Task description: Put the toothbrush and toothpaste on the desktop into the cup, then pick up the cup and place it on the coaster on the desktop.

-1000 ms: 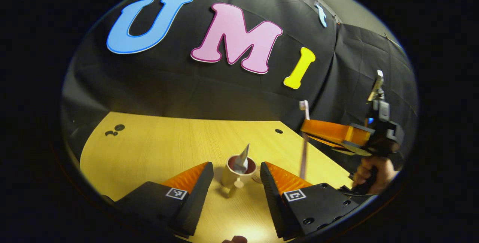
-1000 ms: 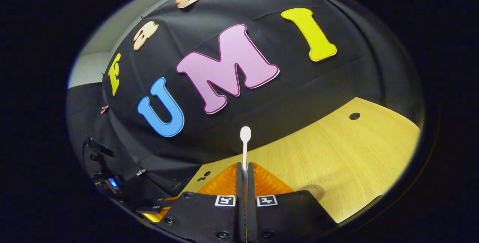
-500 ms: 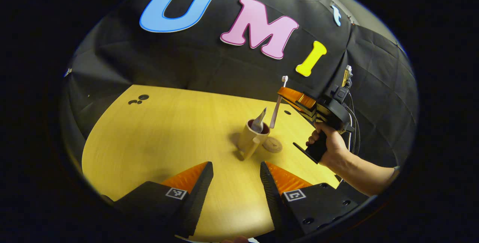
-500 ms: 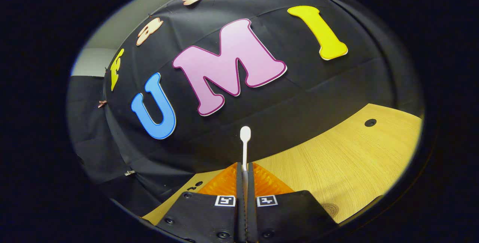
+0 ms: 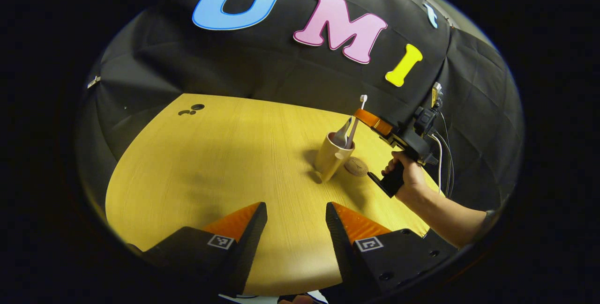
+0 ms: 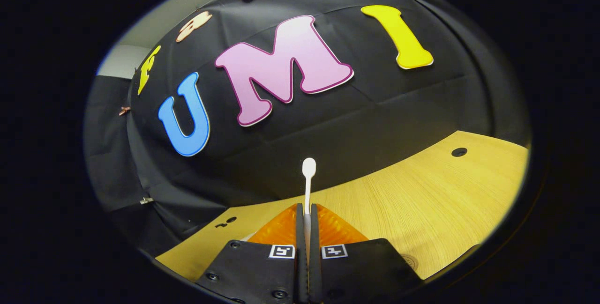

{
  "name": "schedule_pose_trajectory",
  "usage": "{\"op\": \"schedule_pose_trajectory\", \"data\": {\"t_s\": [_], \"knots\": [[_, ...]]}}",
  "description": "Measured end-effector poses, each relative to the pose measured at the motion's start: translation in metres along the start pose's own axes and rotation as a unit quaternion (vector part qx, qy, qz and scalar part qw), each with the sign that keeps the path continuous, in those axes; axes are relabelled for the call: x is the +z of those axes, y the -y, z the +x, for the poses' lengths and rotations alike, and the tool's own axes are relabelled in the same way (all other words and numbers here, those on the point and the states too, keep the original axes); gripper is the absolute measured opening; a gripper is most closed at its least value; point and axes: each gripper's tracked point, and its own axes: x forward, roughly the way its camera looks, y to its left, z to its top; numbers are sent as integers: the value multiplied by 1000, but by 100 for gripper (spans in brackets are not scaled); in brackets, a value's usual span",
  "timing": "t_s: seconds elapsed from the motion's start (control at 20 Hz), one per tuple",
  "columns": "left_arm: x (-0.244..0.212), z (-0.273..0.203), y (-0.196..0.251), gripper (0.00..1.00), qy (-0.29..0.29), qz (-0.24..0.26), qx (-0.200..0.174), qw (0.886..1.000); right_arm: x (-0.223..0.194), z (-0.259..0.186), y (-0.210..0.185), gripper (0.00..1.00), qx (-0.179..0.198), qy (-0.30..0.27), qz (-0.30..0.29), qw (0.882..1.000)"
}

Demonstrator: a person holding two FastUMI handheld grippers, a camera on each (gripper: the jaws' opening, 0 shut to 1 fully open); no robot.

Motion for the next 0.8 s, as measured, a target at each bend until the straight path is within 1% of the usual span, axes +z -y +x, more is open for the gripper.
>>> {"op": "schedule_pose_trajectory", "data": {"t_s": [0.15,0.3,0.45,0.55,0.6,0.65,0.7,0.75,0.8], "knots": [[-1,5,10,79,-4,0,0,1000,-11,-9,-1,7,-1,-22,-15,1000],[1,9,20,78,-7,-3,-2,1000,-22,-18,-1,9,3,-48,-4,999],[4,13,28,79,-5,-4,-4,1000,-21,-23,2,10,3,-61,7,998],[8,16,33,78,-3,-10,-5,1000,-24,-27,6,13,-1,-76,14,997],[9,18,36,78,-5,-14,-5,1000,-25,-30,7,17,-1,-84,17,996],[9,21,37,79,-7,-17,-2,1000,-25,-31,9,18,-3,-89,18,996],[10,23,38,79,-10,-18,2,1000,-26,-36,12,5,-4,-95,19,995],[10,24,39,79,-12,-19,7,1000,-26,-39,12,25,0,-102,24,994],[11,26,40,79,-14,-20,12,1000,-26,-43,12,25,4,-110,28,994]]}}
